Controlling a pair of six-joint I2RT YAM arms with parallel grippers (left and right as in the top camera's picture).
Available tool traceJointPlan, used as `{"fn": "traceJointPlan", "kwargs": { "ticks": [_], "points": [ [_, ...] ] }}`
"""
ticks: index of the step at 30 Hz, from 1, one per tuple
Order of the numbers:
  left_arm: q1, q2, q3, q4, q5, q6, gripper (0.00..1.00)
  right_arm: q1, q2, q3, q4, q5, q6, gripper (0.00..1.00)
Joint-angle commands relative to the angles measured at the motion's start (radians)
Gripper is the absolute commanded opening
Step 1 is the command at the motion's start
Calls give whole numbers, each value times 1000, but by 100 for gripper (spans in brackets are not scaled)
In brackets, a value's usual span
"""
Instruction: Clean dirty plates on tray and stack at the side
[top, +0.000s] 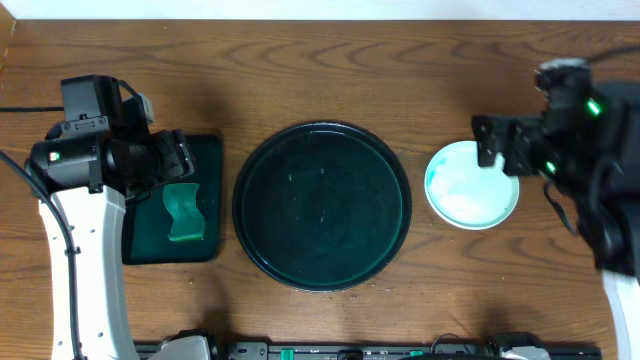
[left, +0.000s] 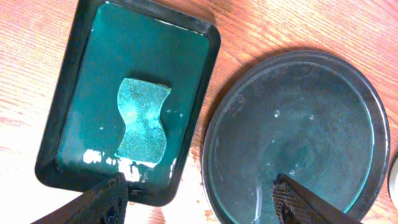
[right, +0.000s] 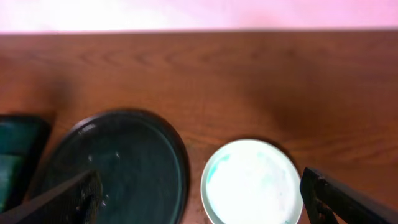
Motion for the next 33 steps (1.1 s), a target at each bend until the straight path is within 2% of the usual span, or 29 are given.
{"fn": "traceJointPlan", "kwargs": {
  "ticks": [1, 6, 14, 18, 21, 25, 29, 33],
  "points": [
    [0, -5, 12, -2, 5, 10, 75, 4, -65, 11, -9, -13, -12, 99],
    [0, -5, 12, -2, 5, 10, 75, 4, -137, 11, -39, -5, -15, 99],
    [0, -5, 12, -2, 5, 10, 75, 4, -171, 9, -133, 146, -64, 99],
    [0, -5, 12, -2, 5, 10, 75, -6, -176, -37, -88, 216, -62, 99],
    [0, -5, 12, -2, 5, 10, 75, -31, -230, -134, 44, 214, -62, 99],
    [0, -5, 12, -2, 5, 10, 75, -57, -374, -360, 269, 166, -62, 99],
    [0, -5, 12, -2, 5, 10, 75, -112, -571, -703, 571, 100, -61, 99],
    [0, -5, 12, -2, 5, 10, 75, -135, -751, -977, 779, 68, -61, 99]
  ]
}}
